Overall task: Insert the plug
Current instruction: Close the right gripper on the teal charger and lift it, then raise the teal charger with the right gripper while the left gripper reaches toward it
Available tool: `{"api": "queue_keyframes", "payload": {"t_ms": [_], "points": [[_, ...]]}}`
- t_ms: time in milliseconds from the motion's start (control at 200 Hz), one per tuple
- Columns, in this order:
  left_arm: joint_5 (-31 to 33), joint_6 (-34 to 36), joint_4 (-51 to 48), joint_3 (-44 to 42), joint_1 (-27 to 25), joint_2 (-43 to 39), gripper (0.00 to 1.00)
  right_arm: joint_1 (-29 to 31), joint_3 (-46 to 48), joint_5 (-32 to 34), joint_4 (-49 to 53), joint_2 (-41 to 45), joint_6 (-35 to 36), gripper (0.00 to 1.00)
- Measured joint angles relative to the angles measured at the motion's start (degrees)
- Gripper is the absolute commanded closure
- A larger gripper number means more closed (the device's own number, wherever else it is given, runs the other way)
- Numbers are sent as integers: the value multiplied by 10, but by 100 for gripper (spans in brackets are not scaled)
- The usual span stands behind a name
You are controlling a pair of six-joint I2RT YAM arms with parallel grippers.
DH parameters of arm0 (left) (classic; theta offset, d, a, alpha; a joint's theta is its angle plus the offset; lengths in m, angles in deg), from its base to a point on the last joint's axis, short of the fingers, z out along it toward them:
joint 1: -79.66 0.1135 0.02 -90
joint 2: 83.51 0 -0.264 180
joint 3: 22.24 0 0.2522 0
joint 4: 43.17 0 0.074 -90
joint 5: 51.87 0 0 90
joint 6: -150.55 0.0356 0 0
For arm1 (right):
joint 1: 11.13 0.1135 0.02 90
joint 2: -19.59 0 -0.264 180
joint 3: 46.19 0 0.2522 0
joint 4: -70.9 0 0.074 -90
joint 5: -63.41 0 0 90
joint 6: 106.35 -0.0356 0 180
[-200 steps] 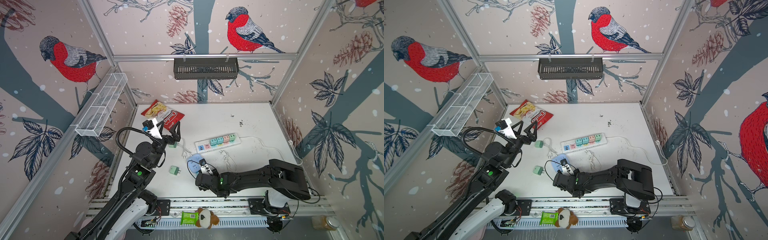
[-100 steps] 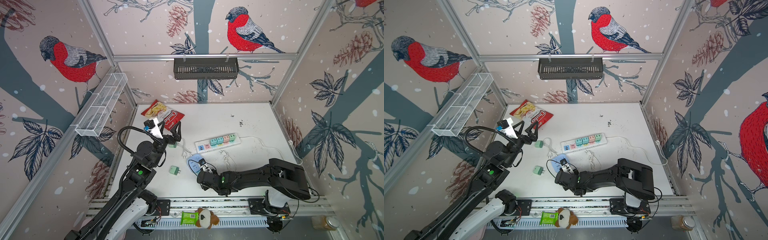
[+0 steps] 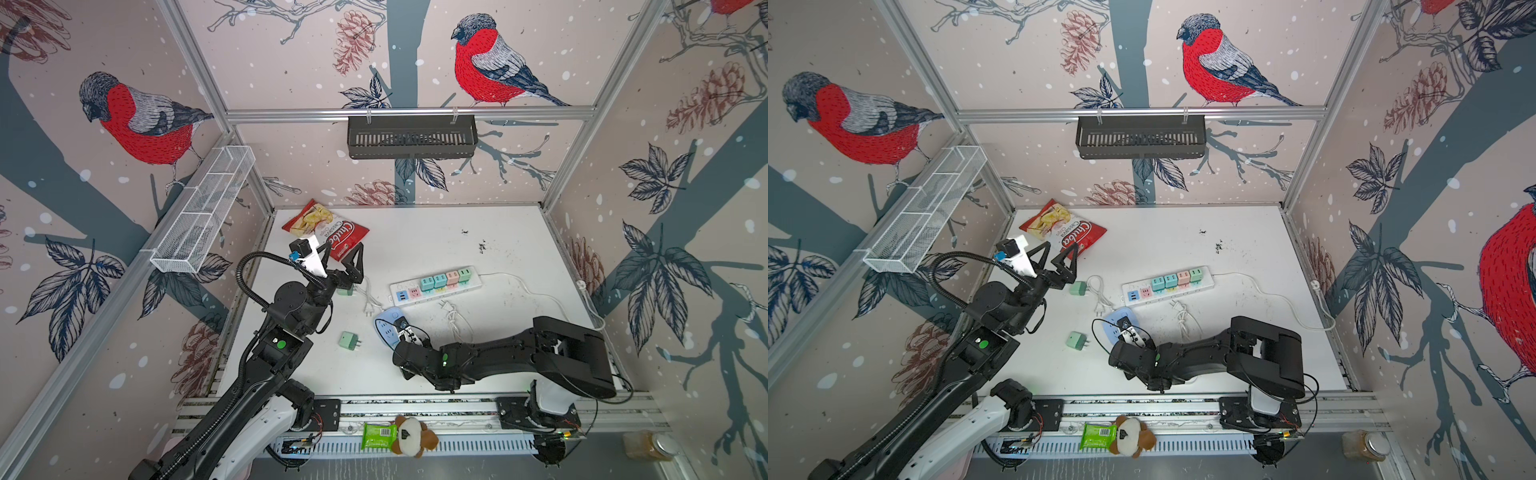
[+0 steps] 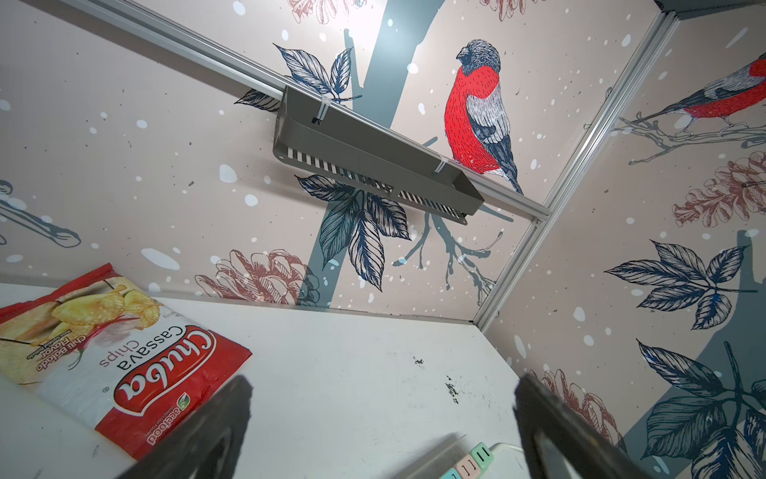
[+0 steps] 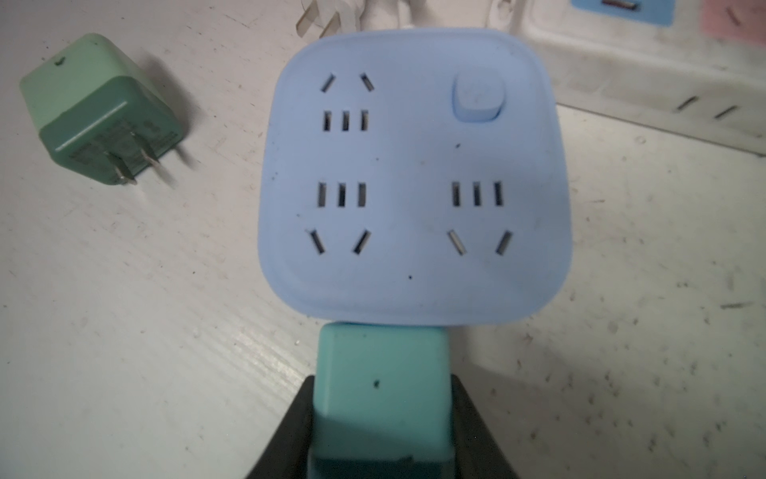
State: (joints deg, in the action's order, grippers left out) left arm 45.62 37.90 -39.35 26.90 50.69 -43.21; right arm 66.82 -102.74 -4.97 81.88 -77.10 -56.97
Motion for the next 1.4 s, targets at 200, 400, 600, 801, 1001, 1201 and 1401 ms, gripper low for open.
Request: {"api": "queue_keyframes", "payload": {"t_ms": [200, 400, 600, 801, 1001, 1201, 1401], "points": [[0, 0, 0, 0, 0, 3, 2, 1, 28, 16, 14, 70, -2, 87], [-20, 2, 2, 2, 0, 12, 2, -1, 67, 93, -17, 191, 0, 97], [-50, 6, 3, 8, 0, 22, 7, -58, 126, 153, -150, 313, 65, 99], [-92, 18, 11, 15, 0, 49, 10, -168, 178, 125, -341, 364, 229, 99], [-166, 34, 9, 52, -2, 93, 13, -230, 161, 67, -449, 357, 407, 99], [-210, 63, -14, 95, -37, 132, 19, -264, 252, 56, -486, 391, 477, 99], [-246, 99, -47, 144, -100, 182, 26, -296, 287, 28, -508, 466, 498, 99]]}}
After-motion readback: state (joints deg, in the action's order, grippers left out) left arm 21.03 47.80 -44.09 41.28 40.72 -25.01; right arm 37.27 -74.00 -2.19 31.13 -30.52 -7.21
